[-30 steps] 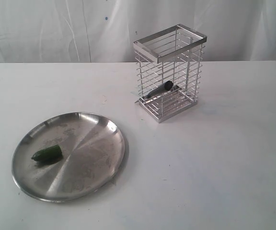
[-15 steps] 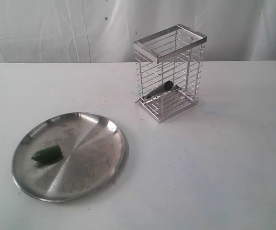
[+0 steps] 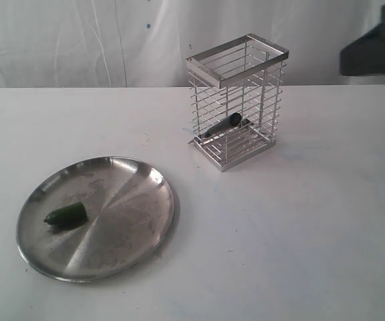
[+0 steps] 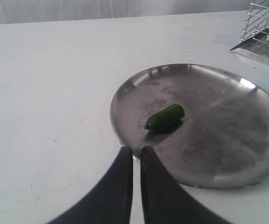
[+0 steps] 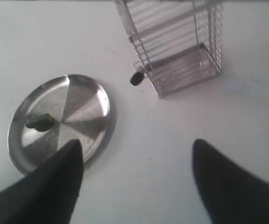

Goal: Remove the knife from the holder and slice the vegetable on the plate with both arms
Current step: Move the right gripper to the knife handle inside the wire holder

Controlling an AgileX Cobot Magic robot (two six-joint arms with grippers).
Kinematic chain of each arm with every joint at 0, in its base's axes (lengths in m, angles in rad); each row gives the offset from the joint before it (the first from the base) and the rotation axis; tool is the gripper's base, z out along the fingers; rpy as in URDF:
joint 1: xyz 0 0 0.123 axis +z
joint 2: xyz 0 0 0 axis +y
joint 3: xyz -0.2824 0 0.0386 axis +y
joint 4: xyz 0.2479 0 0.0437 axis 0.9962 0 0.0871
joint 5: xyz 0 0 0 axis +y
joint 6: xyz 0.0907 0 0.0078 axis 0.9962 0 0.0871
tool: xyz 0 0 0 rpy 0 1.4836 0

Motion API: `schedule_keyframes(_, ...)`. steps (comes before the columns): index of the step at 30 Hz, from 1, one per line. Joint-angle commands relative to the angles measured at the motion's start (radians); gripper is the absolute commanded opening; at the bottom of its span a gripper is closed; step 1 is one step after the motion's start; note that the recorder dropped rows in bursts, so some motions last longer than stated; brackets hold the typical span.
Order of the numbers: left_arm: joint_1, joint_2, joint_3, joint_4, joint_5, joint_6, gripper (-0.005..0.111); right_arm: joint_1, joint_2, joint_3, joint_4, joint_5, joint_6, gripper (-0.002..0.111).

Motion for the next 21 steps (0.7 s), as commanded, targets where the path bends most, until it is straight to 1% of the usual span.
schedule_keyframes(1, -0.004, -0.003, 0.004, -0.003, -0.003, 0.0, 0.013, -0.004, 0.161, -0.038, 0.097, -0.032, 0.067, 0.075)
schedule_keyframes(4, -0.004, -0.003, 0.004, -0.003, -0.003, 0.0, 0.013, -0.004, 0.253, -0.038, 0.313, -0.074, -0.027, 0.074)
schedule_keyframes(6, -0.004, -0.003, 0.004, -0.003, -0.003, 0.0, 0.013, -0.004, 0.318, -0.038, 0.369, -0.093, -0.033, 0.074)
schedule_keyframes(9, -0.004, -0.003, 0.004, -0.003, -0.003, 0.0, 0.013, -0.031, 0.387, -0.038, 0.373, -0.115, -0.045, 0.074)
schedule_keyframes(15, -0.004, -0.003, 0.004, -0.003, -0.003, 0.0, 0.013, -0.034, 0.492, -0.05, 0.382, -0.196, -0.078, 0.074)
schedule_keyframes(21, -0.004, -0.003, 0.004, -0.003, -0.003, 0.0, 0.013, -0.034, 0.623, -0.136, 0.387, -0.201, -0.109, 0.074)
